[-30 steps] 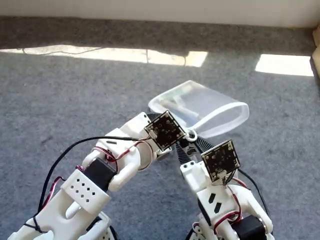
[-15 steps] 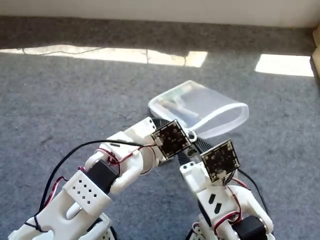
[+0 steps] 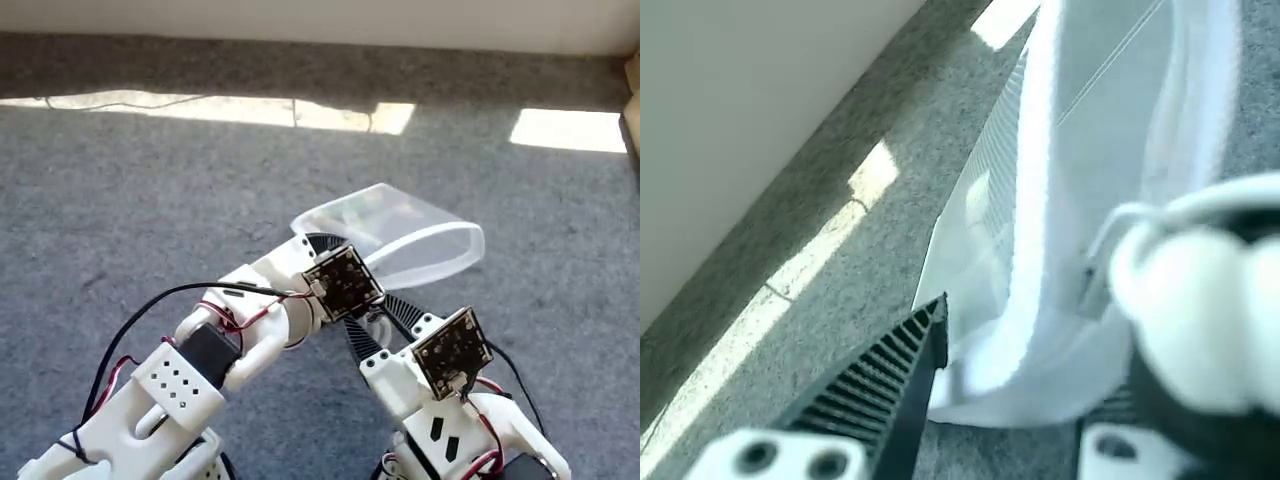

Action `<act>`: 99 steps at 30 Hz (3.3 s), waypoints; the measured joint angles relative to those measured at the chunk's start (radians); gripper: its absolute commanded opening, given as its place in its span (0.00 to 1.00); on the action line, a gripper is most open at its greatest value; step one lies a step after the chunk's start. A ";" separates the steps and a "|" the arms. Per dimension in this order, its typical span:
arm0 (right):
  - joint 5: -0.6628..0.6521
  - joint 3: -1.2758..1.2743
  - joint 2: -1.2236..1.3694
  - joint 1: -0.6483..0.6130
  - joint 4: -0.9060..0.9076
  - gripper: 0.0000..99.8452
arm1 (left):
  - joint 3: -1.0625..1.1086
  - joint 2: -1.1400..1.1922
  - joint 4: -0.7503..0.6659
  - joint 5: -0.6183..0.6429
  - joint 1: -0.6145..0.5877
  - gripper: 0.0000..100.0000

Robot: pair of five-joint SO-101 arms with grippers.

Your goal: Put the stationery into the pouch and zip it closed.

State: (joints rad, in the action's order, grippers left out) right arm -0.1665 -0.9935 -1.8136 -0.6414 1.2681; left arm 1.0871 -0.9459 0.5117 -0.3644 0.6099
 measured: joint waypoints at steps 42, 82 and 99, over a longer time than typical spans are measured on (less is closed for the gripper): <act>0.002 -0.020 -0.002 0.304 -0.124 0.00 | 0.032 -0.272 0.144 0.138 0.006 0.21; -0.023 -0.023 -0.002 0.281 -0.143 0.00 | 0.066 -0.509 0.221 0.109 0.011 0.01; -0.075 -0.023 0.064 0.428 -0.414 0.00 | 0.052 -0.539 0.330 0.103 -0.020 0.00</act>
State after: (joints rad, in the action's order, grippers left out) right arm -0.2417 -1.0165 -1.7492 -0.2133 0.8539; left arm 1.1393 -1.4845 0.8416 -0.2616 0.5900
